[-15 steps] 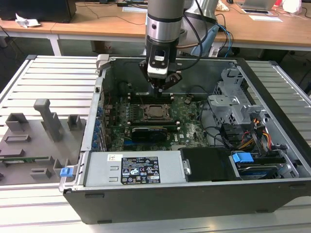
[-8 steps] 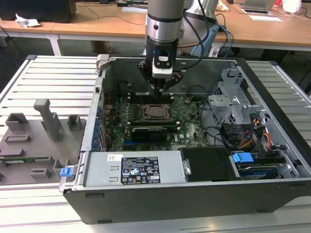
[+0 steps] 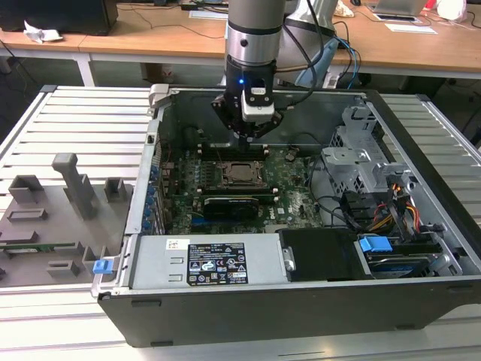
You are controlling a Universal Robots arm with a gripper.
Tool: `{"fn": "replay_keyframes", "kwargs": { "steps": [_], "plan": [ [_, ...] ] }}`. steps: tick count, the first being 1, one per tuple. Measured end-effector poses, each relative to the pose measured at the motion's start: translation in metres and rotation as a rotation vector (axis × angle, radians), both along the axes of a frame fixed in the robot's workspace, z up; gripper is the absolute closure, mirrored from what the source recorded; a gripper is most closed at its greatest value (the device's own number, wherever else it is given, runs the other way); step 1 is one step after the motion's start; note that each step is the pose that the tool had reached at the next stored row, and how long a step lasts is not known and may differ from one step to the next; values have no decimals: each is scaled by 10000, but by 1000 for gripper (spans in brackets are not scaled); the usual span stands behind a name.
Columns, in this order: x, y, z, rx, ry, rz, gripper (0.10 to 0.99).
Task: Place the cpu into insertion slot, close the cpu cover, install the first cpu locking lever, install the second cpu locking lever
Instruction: 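Install the first cpu locking lever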
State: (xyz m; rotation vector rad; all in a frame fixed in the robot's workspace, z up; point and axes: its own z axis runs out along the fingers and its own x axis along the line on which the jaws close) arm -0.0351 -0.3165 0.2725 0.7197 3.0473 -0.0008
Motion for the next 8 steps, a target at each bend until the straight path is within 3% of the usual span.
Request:
{"fn": "replay_keyframes", "kwargs": {
  "steps": [4, 8],
  "plan": [
    [0, 0, 0, 0, -1, 549, 980],
    [0, 0, -1, 0, 0, 1530, 980]
  ]
}}
